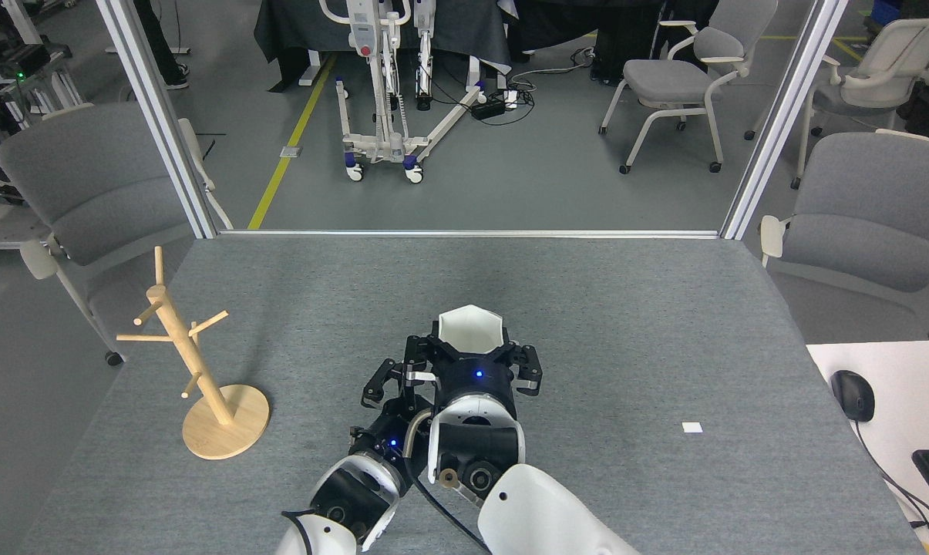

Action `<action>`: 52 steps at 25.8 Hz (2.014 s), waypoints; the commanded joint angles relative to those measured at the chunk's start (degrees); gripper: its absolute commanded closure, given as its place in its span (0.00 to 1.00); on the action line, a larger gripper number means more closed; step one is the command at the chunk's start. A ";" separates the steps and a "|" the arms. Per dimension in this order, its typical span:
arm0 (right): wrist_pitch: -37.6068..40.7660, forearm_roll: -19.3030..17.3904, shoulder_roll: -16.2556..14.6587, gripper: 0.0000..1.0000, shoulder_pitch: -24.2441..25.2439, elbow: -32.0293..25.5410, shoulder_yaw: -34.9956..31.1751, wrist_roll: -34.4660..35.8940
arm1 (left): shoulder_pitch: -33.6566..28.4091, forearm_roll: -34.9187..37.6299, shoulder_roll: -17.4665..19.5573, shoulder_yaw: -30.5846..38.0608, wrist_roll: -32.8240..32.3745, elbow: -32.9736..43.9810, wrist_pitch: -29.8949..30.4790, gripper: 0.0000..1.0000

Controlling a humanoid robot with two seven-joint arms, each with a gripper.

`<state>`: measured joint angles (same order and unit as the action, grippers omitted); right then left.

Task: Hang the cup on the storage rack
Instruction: 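Grasp the white cup with the left gripper beside the right gripper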

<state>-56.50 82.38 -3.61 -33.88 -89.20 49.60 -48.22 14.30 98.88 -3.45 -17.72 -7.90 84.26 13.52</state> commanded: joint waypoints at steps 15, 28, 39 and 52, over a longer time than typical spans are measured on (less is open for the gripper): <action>-0.10 -0.03 0.97 0.80 0.13 1.31 0.06 -0.20 | 0.29 0.08 0.11 0.14 -0.10 0.55 6.26 1.00; -0.01 -0.03 0.97 0.80 0.66 1.31 0.06 -0.20 | 0.38 0.00 0.03 0.14 -0.37 0.55 6.17 1.00; 0.07 -0.29 1.06 0.01 0.57 2.28 -0.73 0.06 | 0.38 -0.01 0.11 0.58 -0.37 0.64 6.26 1.00; 0.07 -0.47 1.94 0.01 0.66 2.28 -0.91 6.12 | -0.06 0.00 0.11 0.58 -0.37 0.37 6.26 1.00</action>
<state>-56.56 82.06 -1.83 -33.29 -86.91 48.73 -45.70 14.40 98.90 -3.34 -17.11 -7.97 84.76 19.51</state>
